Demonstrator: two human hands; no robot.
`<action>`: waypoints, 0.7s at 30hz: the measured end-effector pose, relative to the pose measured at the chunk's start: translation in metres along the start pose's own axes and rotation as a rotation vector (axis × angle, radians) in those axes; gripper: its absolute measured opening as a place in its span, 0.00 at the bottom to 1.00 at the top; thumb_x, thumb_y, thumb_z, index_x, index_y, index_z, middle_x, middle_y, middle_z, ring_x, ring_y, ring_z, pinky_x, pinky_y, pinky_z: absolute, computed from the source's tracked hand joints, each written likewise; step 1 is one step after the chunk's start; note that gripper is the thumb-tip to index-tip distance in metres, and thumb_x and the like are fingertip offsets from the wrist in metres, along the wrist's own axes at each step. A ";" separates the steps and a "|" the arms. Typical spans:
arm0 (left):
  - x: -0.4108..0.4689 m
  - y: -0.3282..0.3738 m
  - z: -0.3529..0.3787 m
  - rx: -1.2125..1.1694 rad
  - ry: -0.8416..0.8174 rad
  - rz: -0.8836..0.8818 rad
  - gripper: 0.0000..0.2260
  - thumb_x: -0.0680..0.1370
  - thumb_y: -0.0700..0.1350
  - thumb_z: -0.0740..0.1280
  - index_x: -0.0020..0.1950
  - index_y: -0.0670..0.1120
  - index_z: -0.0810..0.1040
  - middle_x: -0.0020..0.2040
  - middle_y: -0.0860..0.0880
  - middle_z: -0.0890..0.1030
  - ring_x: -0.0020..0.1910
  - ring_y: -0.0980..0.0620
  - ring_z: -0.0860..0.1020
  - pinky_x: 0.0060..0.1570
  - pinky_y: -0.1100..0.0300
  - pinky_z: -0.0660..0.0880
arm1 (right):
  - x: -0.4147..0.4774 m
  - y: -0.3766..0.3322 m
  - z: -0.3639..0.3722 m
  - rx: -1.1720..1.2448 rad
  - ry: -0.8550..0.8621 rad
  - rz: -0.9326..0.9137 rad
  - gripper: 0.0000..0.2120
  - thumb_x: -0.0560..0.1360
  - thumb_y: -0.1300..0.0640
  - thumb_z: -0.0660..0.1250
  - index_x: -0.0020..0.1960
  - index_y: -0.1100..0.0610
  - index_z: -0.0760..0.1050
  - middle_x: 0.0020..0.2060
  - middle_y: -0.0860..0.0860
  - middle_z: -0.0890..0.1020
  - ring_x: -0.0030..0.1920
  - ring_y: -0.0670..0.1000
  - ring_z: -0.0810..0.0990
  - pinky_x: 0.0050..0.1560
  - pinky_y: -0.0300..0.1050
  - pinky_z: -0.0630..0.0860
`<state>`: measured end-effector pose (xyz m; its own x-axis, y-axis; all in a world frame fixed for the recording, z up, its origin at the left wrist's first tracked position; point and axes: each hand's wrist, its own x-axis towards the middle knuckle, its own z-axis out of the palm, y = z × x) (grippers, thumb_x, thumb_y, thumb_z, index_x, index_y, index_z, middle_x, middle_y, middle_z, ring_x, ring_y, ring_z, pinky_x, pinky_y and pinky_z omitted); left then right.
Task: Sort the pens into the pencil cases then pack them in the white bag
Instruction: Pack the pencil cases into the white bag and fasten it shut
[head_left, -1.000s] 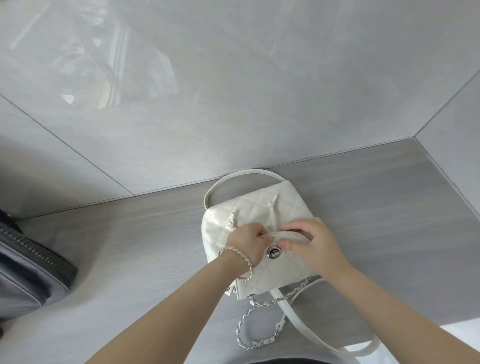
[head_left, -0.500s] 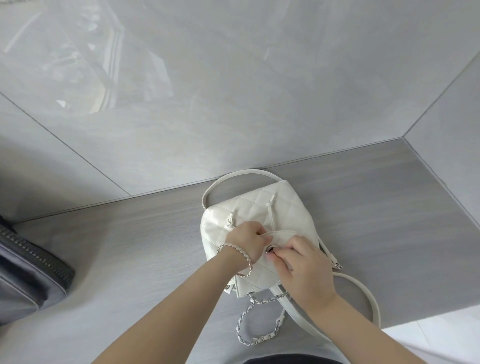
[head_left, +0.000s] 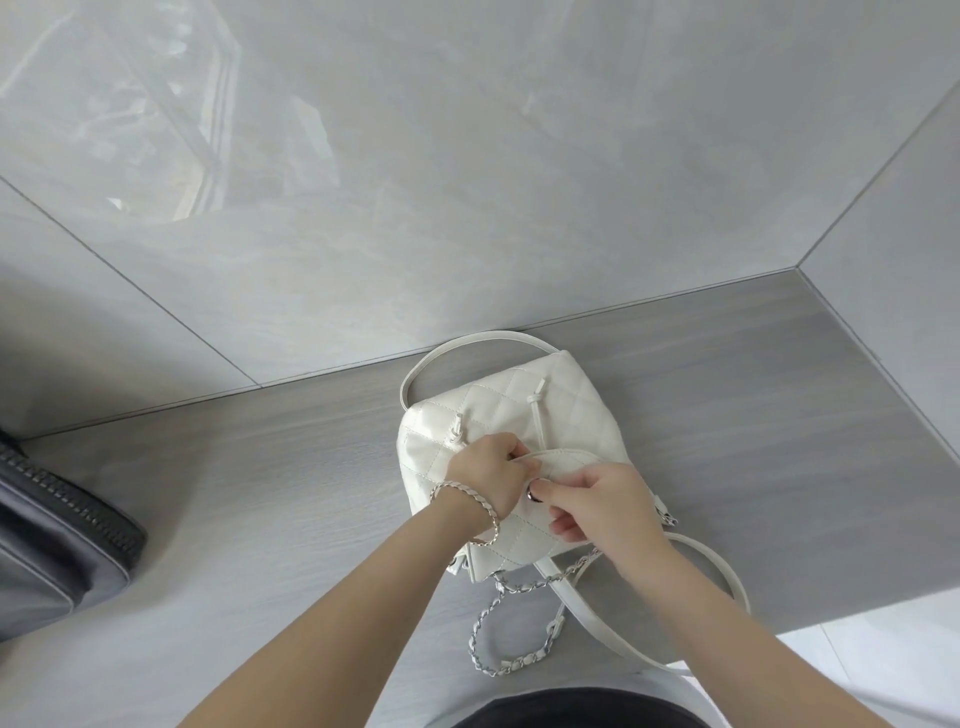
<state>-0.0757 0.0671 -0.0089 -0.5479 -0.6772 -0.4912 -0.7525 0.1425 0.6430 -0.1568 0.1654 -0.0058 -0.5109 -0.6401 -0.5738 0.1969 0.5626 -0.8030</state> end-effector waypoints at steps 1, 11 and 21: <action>0.000 0.000 0.000 -0.010 -0.001 -0.007 0.06 0.76 0.45 0.64 0.39 0.47 0.73 0.41 0.50 0.74 0.45 0.48 0.72 0.45 0.61 0.66 | -0.003 0.003 -0.002 0.003 0.014 -0.034 0.11 0.69 0.58 0.73 0.29 0.57 0.77 0.21 0.49 0.76 0.21 0.46 0.74 0.26 0.39 0.74; 0.036 0.034 -0.061 -0.389 0.091 -0.239 0.15 0.75 0.42 0.67 0.58 0.34 0.76 0.58 0.37 0.79 0.56 0.43 0.78 0.62 0.53 0.72 | -0.028 0.080 -0.006 -0.665 0.074 -0.194 0.46 0.58 0.38 0.74 0.69 0.54 0.59 0.61 0.47 0.65 0.64 0.50 0.64 0.64 0.45 0.65; 0.051 0.014 -0.089 -0.464 -0.003 -0.382 0.08 0.73 0.43 0.69 0.48 0.40 0.78 0.48 0.41 0.80 0.48 0.44 0.78 0.59 0.49 0.73 | 0.001 0.087 -0.018 -1.346 -0.086 -0.298 0.18 0.73 0.65 0.61 0.62 0.57 0.66 0.60 0.53 0.71 0.62 0.55 0.68 0.53 0.47 0.72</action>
<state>-0.0816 -0.0301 0.0273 -0.2716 -0.6160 -0.7394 -0.6590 -0.4409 0.6093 -0.1550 0.2228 -0.0733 -0.3284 -0.8264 -0.4573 -0.8873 0.4359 -0.1506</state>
